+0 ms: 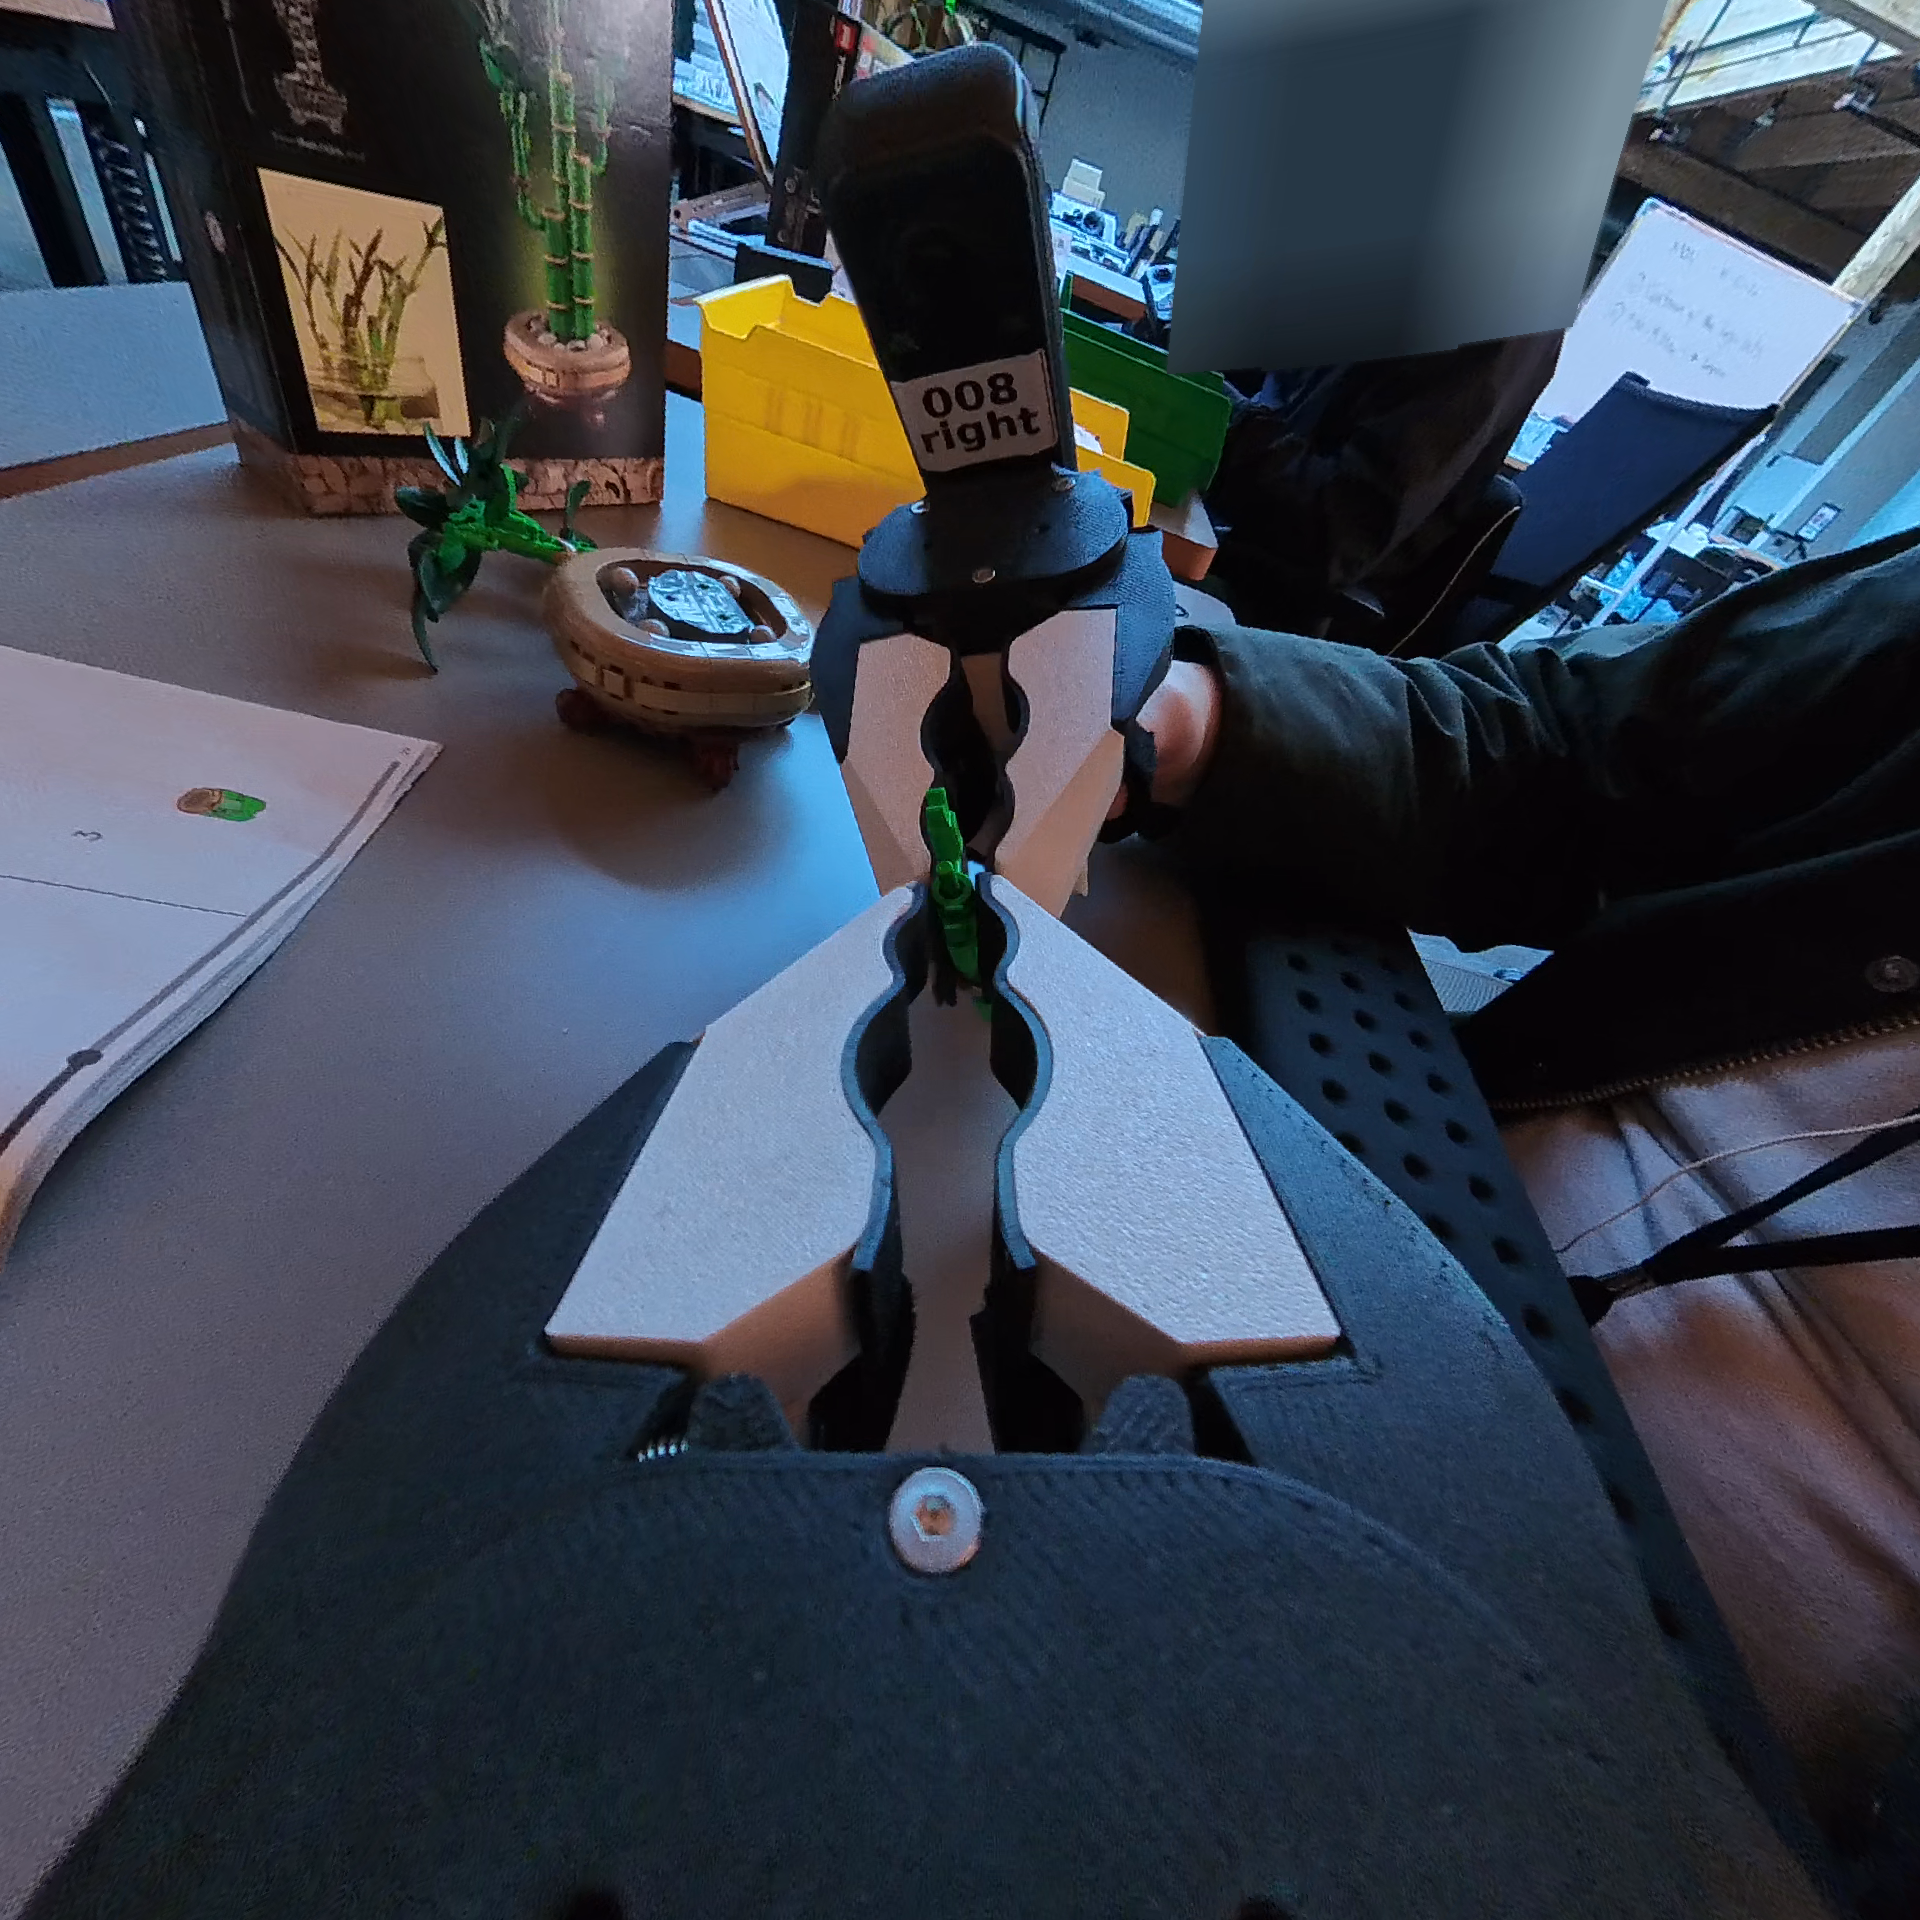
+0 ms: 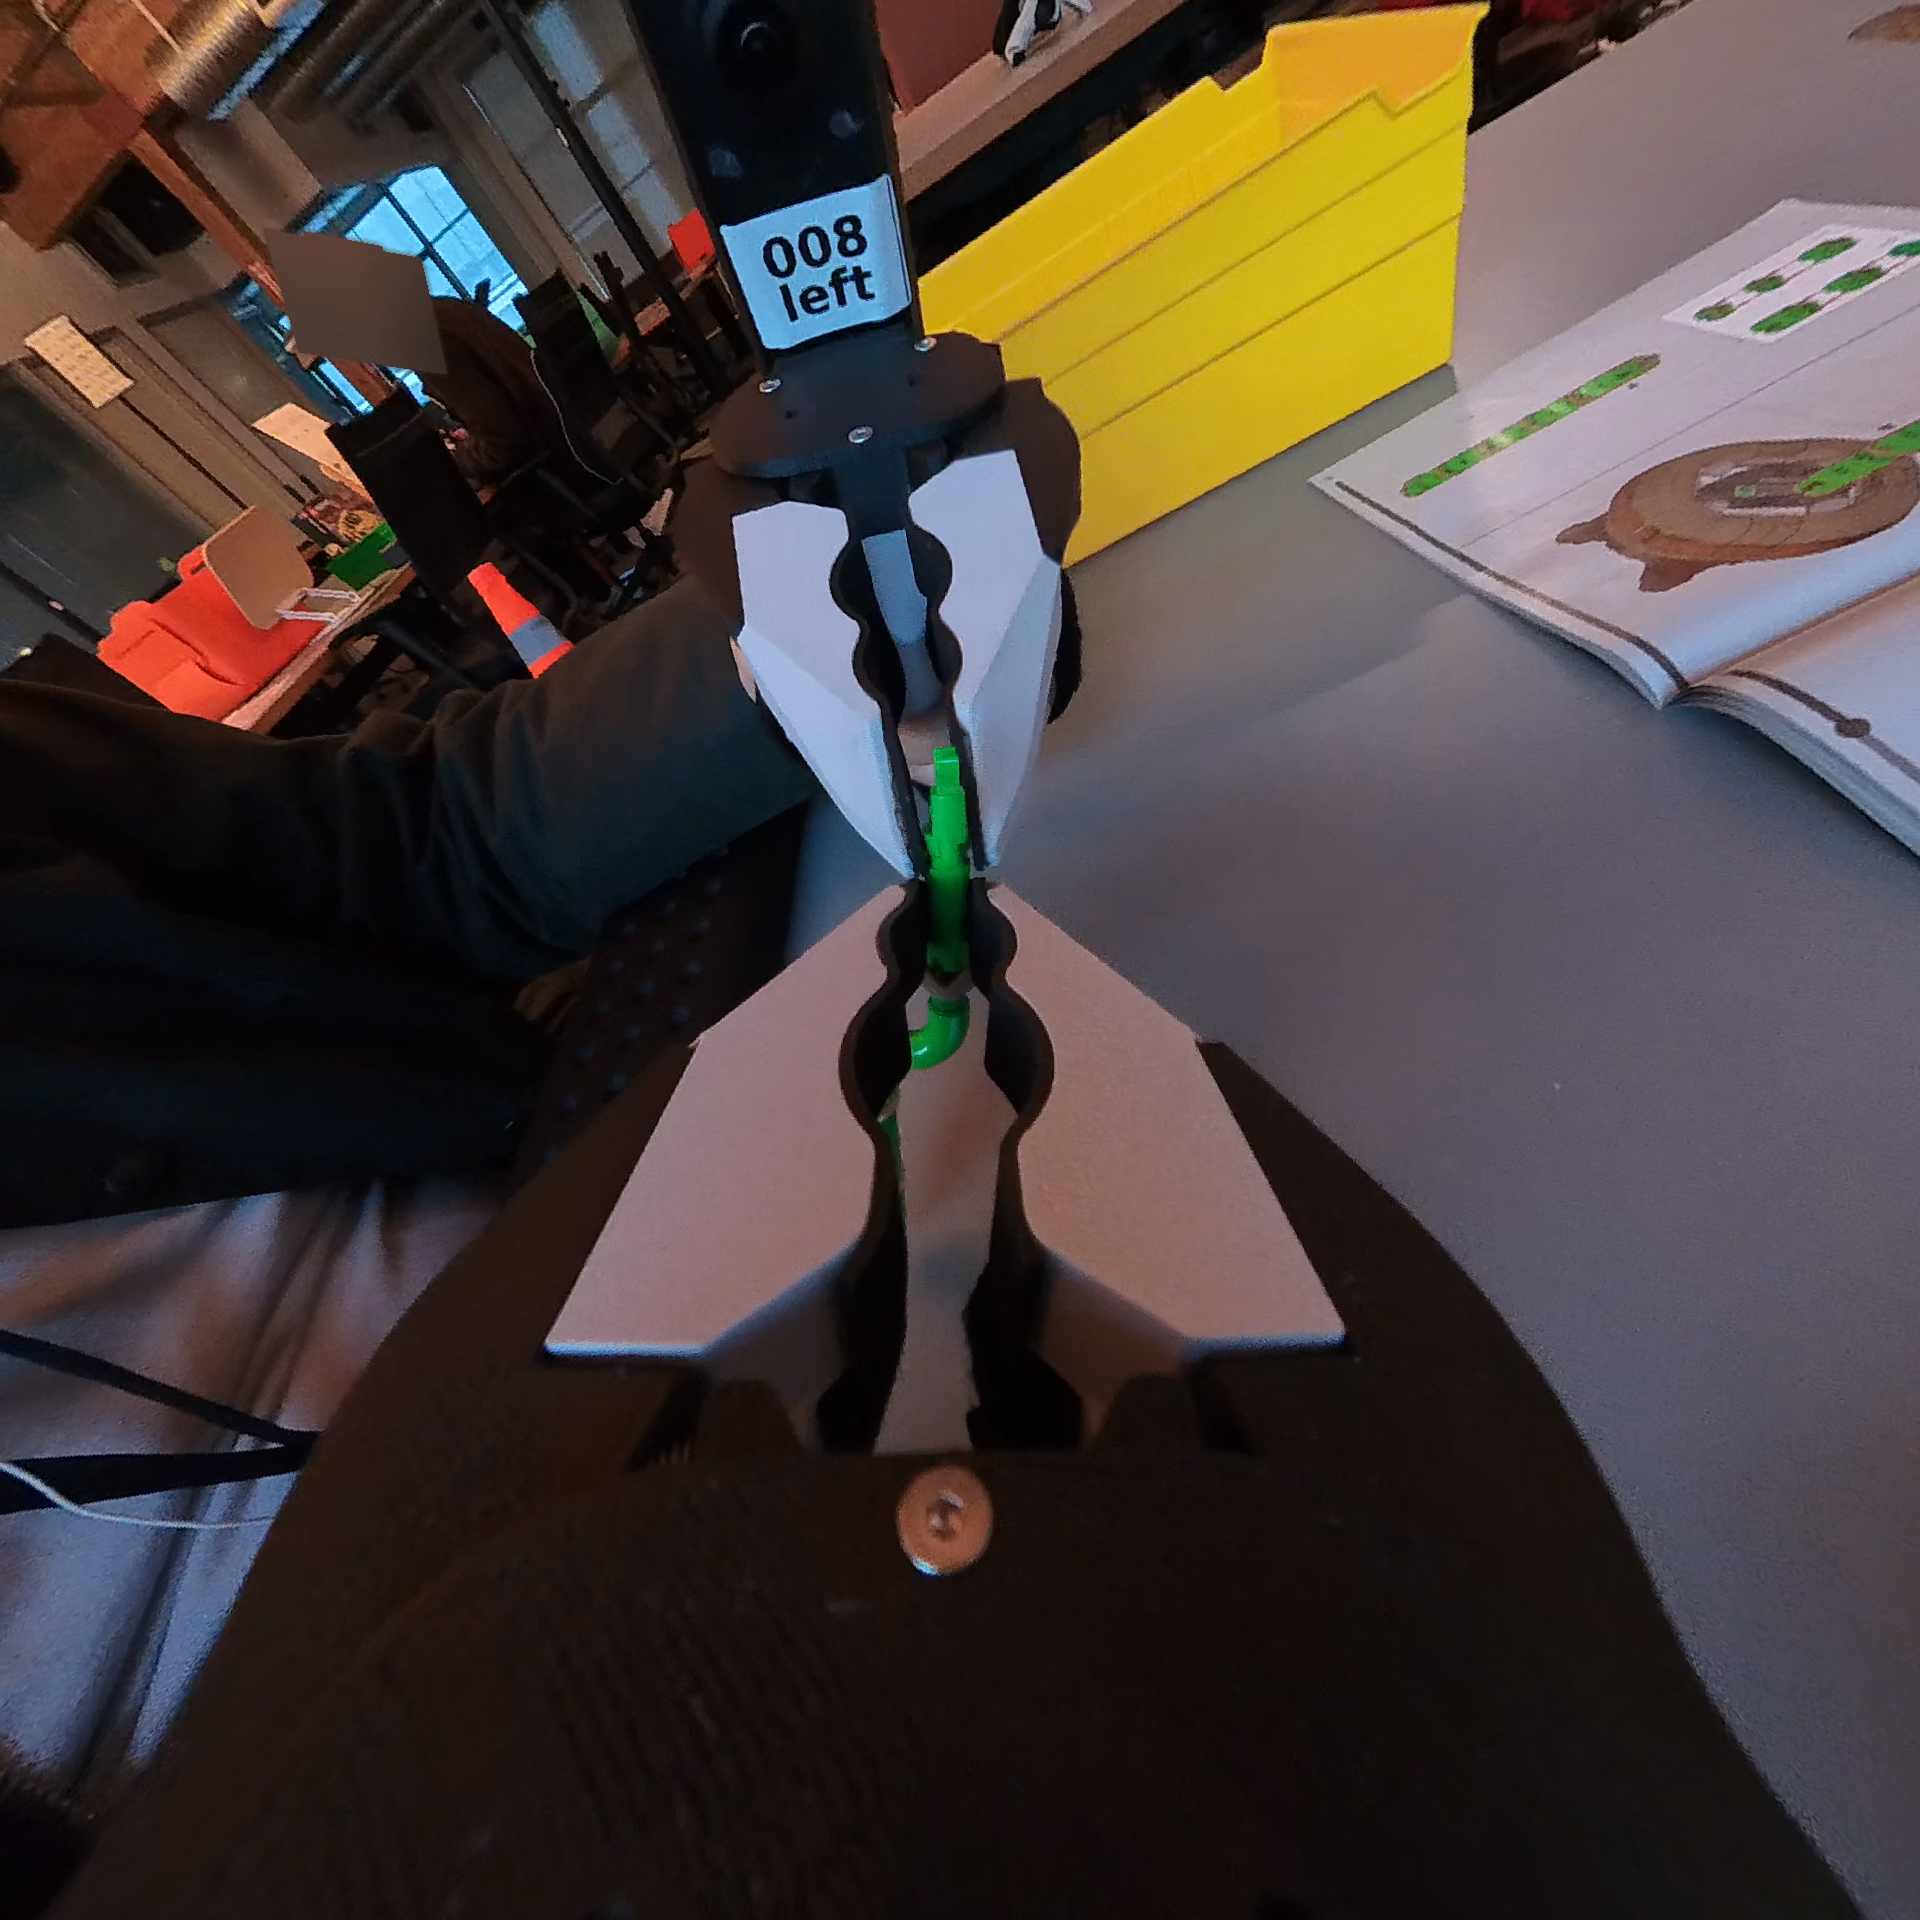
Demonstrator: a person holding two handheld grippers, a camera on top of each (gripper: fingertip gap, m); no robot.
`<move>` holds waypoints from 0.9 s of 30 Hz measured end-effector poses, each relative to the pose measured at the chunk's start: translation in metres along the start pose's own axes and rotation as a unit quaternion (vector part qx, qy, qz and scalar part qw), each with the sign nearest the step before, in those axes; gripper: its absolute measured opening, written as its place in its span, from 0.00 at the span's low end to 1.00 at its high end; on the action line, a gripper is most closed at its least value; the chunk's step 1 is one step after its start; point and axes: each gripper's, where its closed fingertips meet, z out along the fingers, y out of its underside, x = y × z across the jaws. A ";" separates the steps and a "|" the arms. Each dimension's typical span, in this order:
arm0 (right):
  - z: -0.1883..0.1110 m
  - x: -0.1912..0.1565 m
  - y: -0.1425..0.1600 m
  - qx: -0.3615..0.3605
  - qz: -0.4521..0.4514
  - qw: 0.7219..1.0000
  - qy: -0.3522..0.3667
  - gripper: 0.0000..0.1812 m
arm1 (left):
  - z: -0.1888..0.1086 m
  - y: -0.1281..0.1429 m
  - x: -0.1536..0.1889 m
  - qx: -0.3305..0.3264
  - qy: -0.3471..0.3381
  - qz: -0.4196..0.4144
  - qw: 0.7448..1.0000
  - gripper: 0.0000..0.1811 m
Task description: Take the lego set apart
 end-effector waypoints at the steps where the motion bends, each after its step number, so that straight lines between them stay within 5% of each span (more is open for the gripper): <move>1: 0.000 0.001 0.001 -0.003 0.003 1.000 0.001 0.04 | 0.000 0.001 -0.001 -0.003 -0.001 0.000 1.000 0.03; 27: 0.002 0.006 0.030 -0.075 0.067 0.995 -0.009 0.04 | 0.001 0.032 -0.003 -0.071 0.058 -0.074 0.993 0.03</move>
